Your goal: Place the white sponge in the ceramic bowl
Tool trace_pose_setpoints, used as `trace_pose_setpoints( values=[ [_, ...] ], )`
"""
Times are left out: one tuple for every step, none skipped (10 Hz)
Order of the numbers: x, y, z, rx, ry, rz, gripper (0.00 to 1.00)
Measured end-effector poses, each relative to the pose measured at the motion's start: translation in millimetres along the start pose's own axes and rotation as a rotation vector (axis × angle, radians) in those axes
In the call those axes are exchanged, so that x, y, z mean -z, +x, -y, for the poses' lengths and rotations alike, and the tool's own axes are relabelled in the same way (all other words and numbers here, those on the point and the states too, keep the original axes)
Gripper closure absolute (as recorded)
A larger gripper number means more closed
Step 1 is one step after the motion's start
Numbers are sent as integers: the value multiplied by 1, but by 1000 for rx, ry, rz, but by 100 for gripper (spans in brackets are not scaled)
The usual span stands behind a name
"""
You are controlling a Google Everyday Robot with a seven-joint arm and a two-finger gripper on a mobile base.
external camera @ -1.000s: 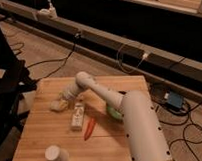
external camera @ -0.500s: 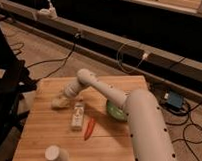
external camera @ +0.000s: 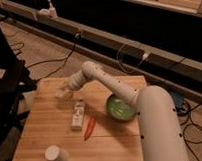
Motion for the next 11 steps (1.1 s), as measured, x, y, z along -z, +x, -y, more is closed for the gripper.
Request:
trace_pose_setpoints(
  values=[
    [20, 0, 2, -15, 29, 1, 100],
    [43, 2, 2, -38, 60, -3, 100],
    [67, 8, -1, -64, 90, -11, 100],
    [89, 16, -6, -93, 120, -23, 100],
    [110, 24, -11, -123, 151, -36, 100],
    [129, 34, -19, -156, 181, -49, 100],
    [151, 46, -28, -195, 218, -64, 100],
    [177, 59, -39, -246, 267, -67, 100],
    [190, 66, -45, -272, 294, -68, 100],
    [200, 72, -51, -294, 315, -69, 100],
    [201, 72, -52, -298, 317, -68, 100]
  ],
)
